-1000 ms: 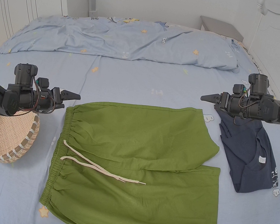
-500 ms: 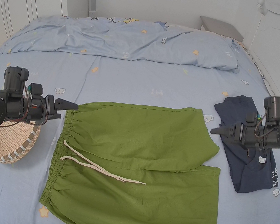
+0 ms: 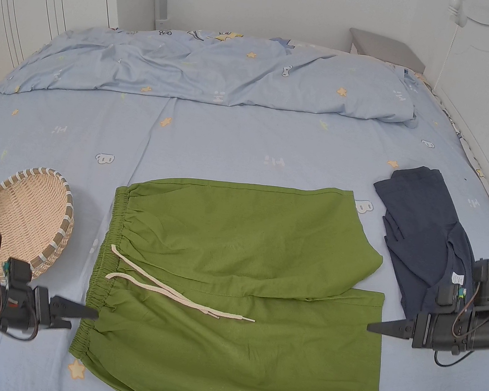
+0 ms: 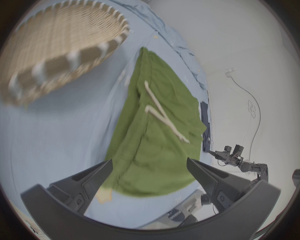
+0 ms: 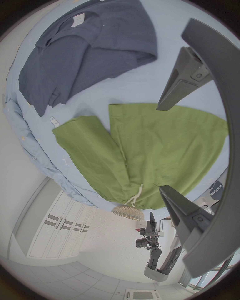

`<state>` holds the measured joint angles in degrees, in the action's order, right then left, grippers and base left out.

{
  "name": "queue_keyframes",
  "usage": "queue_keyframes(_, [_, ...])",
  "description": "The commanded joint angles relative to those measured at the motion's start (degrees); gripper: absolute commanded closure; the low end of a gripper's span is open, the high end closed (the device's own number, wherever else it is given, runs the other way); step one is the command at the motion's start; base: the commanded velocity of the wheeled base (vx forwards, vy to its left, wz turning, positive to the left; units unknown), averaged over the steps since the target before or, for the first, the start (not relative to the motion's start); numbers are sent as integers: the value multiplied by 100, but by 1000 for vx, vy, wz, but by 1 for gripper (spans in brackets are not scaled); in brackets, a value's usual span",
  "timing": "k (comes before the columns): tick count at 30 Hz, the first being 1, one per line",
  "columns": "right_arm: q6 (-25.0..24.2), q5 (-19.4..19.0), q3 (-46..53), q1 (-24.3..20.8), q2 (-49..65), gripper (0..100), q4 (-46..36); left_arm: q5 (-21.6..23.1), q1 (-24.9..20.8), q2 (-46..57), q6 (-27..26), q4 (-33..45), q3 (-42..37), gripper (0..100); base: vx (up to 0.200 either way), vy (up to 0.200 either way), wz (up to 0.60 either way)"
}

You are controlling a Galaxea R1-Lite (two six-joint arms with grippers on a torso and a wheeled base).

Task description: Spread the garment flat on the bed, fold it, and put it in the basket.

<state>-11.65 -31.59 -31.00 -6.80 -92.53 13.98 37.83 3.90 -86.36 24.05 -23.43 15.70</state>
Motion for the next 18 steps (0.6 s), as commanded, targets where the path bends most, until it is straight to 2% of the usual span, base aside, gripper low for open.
queue_keyframes(1, [5,21,912,-322,806,0,395,269,164,1148,-23,-21,-1183,0,0,0,0])
queue_keyframes(10, [5,30,991,-418,815,0,395,225,199,444,-410,-30,-1219,0,0,0,0])
queue_keyframes(12, [5,30,991,-418,815,0,395,199,199,-338,-770,-267,-1236,0,0,0,0])
queue_keyframes(14, [5,30,991,-418,815,0,395,199,199,-373,-779,-285,-1236,0,0,0,0])
queue_keyframes(16, [5,30,982,-410,806,0,395,225,243,-1173,-832,-1032,-1315,0,0,0,0])
queue_keyframes(18, [5,30,982,-410,806,0,395,225,243,-1173,-832,-1032,-1315,0,0,0,0])
